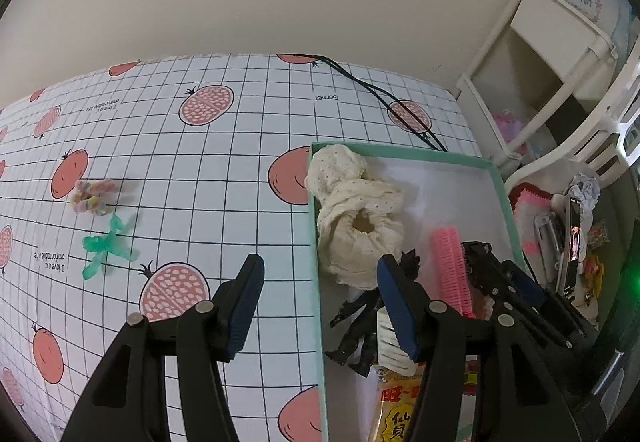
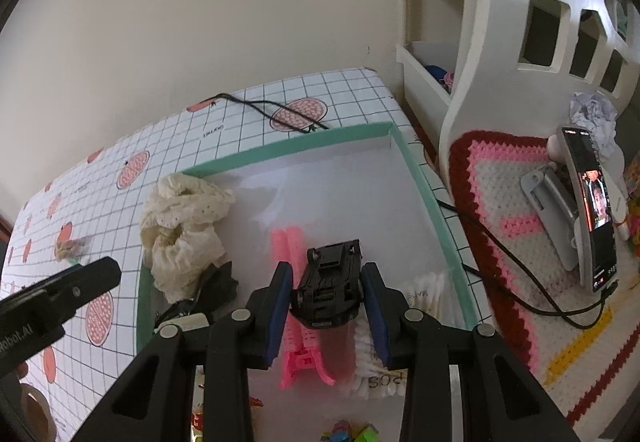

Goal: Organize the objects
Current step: 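Move both grippers out of the box toward the fuzzy hair tie and green figure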

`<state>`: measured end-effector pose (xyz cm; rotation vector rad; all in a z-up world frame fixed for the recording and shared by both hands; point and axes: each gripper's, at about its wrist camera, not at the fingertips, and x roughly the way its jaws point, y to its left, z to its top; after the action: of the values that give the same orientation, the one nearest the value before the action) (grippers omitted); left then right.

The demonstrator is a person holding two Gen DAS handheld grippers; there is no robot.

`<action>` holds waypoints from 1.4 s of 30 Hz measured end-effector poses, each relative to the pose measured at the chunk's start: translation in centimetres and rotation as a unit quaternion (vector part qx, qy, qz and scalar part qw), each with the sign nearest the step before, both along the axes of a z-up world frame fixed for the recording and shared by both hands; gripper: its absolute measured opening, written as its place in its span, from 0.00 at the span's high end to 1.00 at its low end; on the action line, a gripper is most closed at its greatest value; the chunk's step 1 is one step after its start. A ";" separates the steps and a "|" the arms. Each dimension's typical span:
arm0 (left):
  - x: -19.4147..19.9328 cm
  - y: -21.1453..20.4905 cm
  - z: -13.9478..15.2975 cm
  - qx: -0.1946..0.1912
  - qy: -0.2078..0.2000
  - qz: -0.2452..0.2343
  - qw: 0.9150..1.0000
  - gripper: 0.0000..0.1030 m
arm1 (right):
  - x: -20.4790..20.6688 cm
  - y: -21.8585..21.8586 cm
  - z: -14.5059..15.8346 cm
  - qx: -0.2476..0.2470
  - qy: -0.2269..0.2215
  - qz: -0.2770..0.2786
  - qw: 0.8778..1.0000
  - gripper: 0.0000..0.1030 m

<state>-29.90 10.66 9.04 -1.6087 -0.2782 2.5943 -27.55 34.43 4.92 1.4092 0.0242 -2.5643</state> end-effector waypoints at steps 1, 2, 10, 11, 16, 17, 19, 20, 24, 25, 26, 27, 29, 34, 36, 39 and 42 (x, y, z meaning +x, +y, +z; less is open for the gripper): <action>0.0 0.0 0.0 -0.001 -0.001 0.000 1.000 0.42 | 0.1 -0.1 0.0 0.002 0.001 0.002 1.000 0.62; -0.1 -0.1 0.0 -0.001 -0.001 0.000 1.000 0.42 | 0.1 -0.2 0.1 0.003 0.002 0.004 1.000 0.59; 0.0 -0.8 0.3 -0.012 0.000 0.009 1.000 0.37 | 0.4 -0.7 1.1 0.003 0.012 0.015 1.000 0.49; 0.0 -0.9 0.3 -0.015 0.000 0.011 1.000 0.27 | 0.4 -0.9 1.2 0.003 0.012 0.016 1.000 0.49; -0.1 -1.3 0.4 -0.022 0.005 0.023 0.999 0.19 | 0.6 -1.4 1.6 0.003 0.017 0.024 1.000 0.36; -0.1 -1.4 0.3 -0.025 0.004 0.026 0.999 0.16 | 0.6 -1.5 1.6 0.003 0.018 0.027 0.999 0.35; -0.1 -1.6 0.0 -0.032 0.002 0.034 0.999 0.16 | 0.6 -1.7 1.6 0.003 0.018 0.032 0.999 0.32; -0.1 -1.7 -0.1 -0.034 0.000 0.037 0.999 0.16 | 0.6 -1.8 1.6 0.004 0.018 0.033 0.999 0.30; -0.1 -2.0 -0.6 -0.047 -0.001 0.046 0.998 0.16 | 0.6 -1.9 1.5 0.002 0.018 0.034 0.999 0.17; -0.1 -2.1 -0.6 -0.050 0.001 0.049 0.998 0.14 | 0.6 -1.9 1.5 0.003 0.019 0.034 0.999 0.14; 0.0 -2.1 -0.6 -0.052 0.002 0.051 0.997 0.05 | 0.6 -1.9 1.5 0.003 0.020 0.034 0.999 0.12; 0.0 -2.2 -0.5 -0.053 0.004 0.054 0.997 0.01 | 0.6 -1.9 1.5 0.003 0.021 0.033 0.999 0.08; -0.1 -2.5 -0.5 -0.056 0.009 0.059 0.997 0.00 | 0.6 -1.9 1.4 0.005 0.022 0.029 0.999 0.03; 0.0 -2.8 -1.1 -0.053 0.008 0.062 0.997 0.00 | 0.4 -1.9 1.0 0.011 0.020 0.027 0.999 0.02; 0.0 -2.8 -1.2 -0.054 0.009 0.061 0.997 0.00 | 0.3 -2.0 0.9 0.013 0.020 0.027 0.999 0.01; -0.1 -2.8 -1.4 -0.052 0.010 0.060 0.997 0.00 | 0.2 -2.0 0.6 0.015 0.018 0.025 0.999 0.00; -0.1 -2.9 -1.6 -0.049 0.013 0.062 0.997 0.00 | 0.1 -2.1 0.4 0.016 0.018 0.024 0.999 0.00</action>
<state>-30.00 7.72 7.46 -1.6378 -0.2598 2.7596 -27.49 32.29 5.32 1.3575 0.1042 -2.5609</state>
